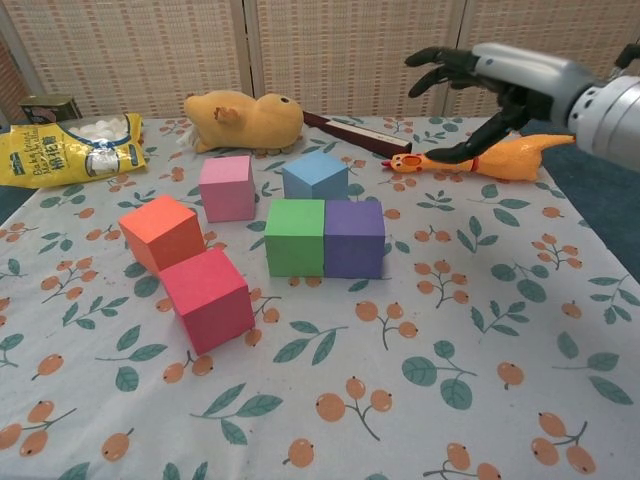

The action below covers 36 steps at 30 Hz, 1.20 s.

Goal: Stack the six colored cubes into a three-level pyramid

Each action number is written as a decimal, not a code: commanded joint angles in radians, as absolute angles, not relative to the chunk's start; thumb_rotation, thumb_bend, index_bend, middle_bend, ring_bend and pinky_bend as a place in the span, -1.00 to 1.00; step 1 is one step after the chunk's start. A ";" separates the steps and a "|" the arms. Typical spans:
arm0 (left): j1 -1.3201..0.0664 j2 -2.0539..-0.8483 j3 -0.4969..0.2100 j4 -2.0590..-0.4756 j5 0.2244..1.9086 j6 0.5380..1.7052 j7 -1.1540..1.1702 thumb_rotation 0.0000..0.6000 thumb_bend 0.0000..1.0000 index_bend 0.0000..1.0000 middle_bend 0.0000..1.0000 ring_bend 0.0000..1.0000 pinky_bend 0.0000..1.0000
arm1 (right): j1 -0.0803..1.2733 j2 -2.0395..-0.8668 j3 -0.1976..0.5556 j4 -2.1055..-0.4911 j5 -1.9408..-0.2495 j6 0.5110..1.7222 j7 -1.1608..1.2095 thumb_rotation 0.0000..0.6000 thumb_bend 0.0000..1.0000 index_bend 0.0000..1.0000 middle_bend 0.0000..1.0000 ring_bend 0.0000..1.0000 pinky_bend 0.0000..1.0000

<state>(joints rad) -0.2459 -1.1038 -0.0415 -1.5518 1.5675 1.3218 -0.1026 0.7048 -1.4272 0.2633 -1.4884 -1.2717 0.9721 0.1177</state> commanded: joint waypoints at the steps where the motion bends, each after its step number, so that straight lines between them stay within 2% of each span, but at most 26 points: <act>1: -0.336 -1.108 -0.072 -1.534 1.554 1.215 -0.176 1.00 -0.23 -0.47 -0.51 -0.58 -0.68 | 0.601 -1.253 0.254 -1.620 -1.309 1.071 0.148 1.00 -0.69 -1.00 -0.71 -1.00 -1.00; 5: -0.421 -1.128 -0.100 -1.476 1.537 1.114 -0.129 1.00 -0.16 -0.53 -0.54 -0.59 -0.64 | 0.550 -1.151 0.254 -1.679 -1.317 1.116 0.168 1.00 -0.69 -1.00 -0.71 -1.00 -1.00; 9: -0.519 -1.170 -0.123 -1.385 1.508 0.990 -0.032 1.00 -0.16 -0.67 -0.69 -0.76 -0.71 | 0.510 -1.077 0.251 -1.716 -1.314 1.143 0.183 1.00 -0.69 -1.00 -0.71 -1.00 -1.00; 13: -0.611 -1.212 -0.123 -1.300 1.481 0.845 -0.008 1.00 -0.16 -0.81 -0.84 -0.90 -0.76 | 0.489 -1.055 0.242 -1.728 -1.316 1.157 0.182 1.00 -0.69 -1.00 -0.71 -1.00 -1.00; 18: -0.693 -1.272 -0.097 -1.194 1.484 0.725 0.011 1.00 -0.13 -0.85 -0.91 -0.93 -0.77 | 0.476 -1.057 0.232 -1.735 -1.317 1.166 0.183 1.00 -0.69 -1.00 -0.71 -1.00 -1.00; 23: -0.737 -1.319 -0.064 -1.130 1.529 0.705 0.012 1.00 -0.13 -0.91 -1.00 -0.99 -0.78 | 0.462 -1.064 0.227 -1.730 -1.317 1.182 0.185 1.00 -0.69 -1.00 -0.71 -1.00 -1.00; 31: -0.791 -1.371 -0.038 -1.092 1.591 0.734 -0.039 1.00 -0.14 -1.00 -1.00 -1.00 -0.80 | 0.443 -1.067 0.223 -1.722 -1.306 1.190 0.203 1.00 -0.69 -1.00 -0.71 -1.00 -1.00; 36: -0.813 -1.397 -0.019 -1.063 1.625 0.764 -0.076 1.00 -0.21 -0.85 -0.90 -0.92 -0.77 | 0.426 -1.064 0.222 -1.717 -1.309 1.208 0.220 1.00 -0.69 -1.00 -0.71 -1.00 -1.00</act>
<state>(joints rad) -0.8081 -1.3905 -0.0241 -1.0684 1.6196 0.7562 -0.0683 0.4267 -1.0650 0.2224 -1.7176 -1.3086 1.2068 0.2190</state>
